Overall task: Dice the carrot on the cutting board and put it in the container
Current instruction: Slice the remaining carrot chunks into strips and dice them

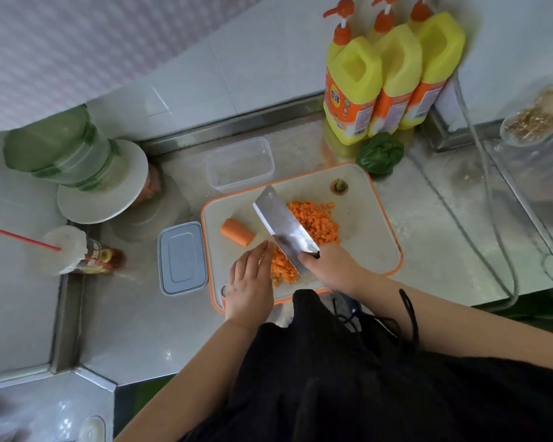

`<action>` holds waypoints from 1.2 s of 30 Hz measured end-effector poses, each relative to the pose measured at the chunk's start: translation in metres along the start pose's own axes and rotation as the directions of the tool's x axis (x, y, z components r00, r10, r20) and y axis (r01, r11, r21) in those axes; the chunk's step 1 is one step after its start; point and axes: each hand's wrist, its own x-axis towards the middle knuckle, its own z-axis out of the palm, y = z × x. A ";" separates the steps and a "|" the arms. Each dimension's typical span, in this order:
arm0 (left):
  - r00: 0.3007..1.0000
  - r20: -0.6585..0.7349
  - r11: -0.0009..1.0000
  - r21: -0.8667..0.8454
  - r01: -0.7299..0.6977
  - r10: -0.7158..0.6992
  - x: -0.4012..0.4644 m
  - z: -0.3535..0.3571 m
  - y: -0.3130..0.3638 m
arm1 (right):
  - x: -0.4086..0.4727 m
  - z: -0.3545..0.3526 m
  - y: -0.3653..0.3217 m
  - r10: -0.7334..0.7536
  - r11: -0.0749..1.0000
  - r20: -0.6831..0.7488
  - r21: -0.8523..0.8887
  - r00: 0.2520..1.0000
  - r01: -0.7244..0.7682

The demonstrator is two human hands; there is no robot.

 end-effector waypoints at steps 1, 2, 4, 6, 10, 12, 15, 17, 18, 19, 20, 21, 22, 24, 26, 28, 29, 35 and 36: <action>1.000 0.004 1.000 0.015 -0.002 0.002 0.005 -0.004 0.005 | -0.001 -0.001 -0.001 -0.009 1.000 0.001 -0.009 1.000 0.009; 1.000 0.022 1.000 0.026 0.007 -0.008 0.009 -0.006 0.009 | -0.002 -0.001 -0.001 -0.016 1.000 0.005 -0.011 1.000 0.016; 0.998 0.053 0.999 0.042 0.016 -0.018 0.016 -0.006 0.013 | -0.004 -0.002 -0.001 -0.020 1.000 -0.003 0.000 1.000 0.020; 0.995 0.095 0.998 0.054 -0.040 0.035 0.017 -0.002 0.010 | -0.004 -0.005 0.001 -0.015 1.000 -0.036 0.014 0.999 0.015; 0.989 0.055 0.990 0.034 -0.136 0.134 0.009 -0.001 0.007 | -0.004 -0.014 0.004 0.000 0.995 -0.065 0.103 0.998 0.007; 0.981 0.008 0.981 0.023 -0.192 0.192 0.011 -0.008 0.014 | -0.006 -0.015 0.002 0.004 0.987 -0.043 0.158 0.999 0.003; 0.933 0.021 0.930 0.081 -0.359 0.358 0.013 -0.012 0.023 | -0.008 -0.014 -0.001 0.014 0.966 -0.010 0.257 1.000 -0.011; 0.936 0.056 0.927 0.132 -0.351 0.347 0.009 -0.005 0.020 | -0.009 -0.015 -0.002 0.022 0.951 -0.005 0.308 1.000 -0.020; 0.941 0.066 0.928 0.155 -0.338 0.332 0.006 0.000 0.016 | -0.009 -0.017 -0.001 0.036 0.948 -0.010 0.317 0.999 -0.031; 0.946 0.075 0.931 0.170 -0.323 0.315 0.004 0.006 0.011 | -0.008 -0.020 0.000 0.052 0.949 -0.020 0.314 0.998 -0.043; 0.952 0.077 0.936 0.175 -0.306 0.296 0.002 0.009 0.007 | -0.008 -0.022 0.001 0.061 0.954 -0.030 0.296 0.998 -0.049; 0.960 0.056 0.945 0.164 -0.281 0.276 0.001 0.009 0.005 | -0.008 -0.024 0.002 0.064 0.961 -0.037 0.272 0.997 -0.051; 0.966 0.010 0.956 0.138 -0.257 0.258 0.004 0.008 0.005 | -0.007 -0.026 0.004 0.064 0.968 -0.036 0.245 0.997 -0.053; 0.963 -0.108 0.968 0.072 -0.239 0.246 0.015 0.000 0.012 | -0.005 -0.026 0.006 0.066 0.978 -0.030 0.200 0.997 -0.058; 0.954 -0.149 0.966 0.042 -0.255 0.258 0.028 -0.008 0.024 | -0.005 -0.022 0.006 0.048 0.987 -0.011 0.155 0.999 -0.046; 0.954 -0.113 0.960 0.060 -0.272 0.278 0.037 -0.008 0.029 | -0.006 -0.016 0.006 0.012 0.993 -0.006 0.122 1.000 -0.011; 0.955 -0.104 0.960 0.074 -0.272 0.278 0.038 -0.004 0.028 | -0.006 -0.016 0.006 0.002 0.991 -0.018 0.135 1.000 0.001; 0.967 -0.194 0.983 -0.037 -0.178 0.167 0.022 0.013 -0.002 | -0.001 -0.036 0.014 0.003 0.997 -0.102 0.074 0.995 0.005; 0.974 -0.193 0.988 -0.079 -0.134 0.116 0.022 0.009 -0.001 | 0.000 -0.037 0.017 -0.008 0.999 -0.104 0.042 0.995 0.012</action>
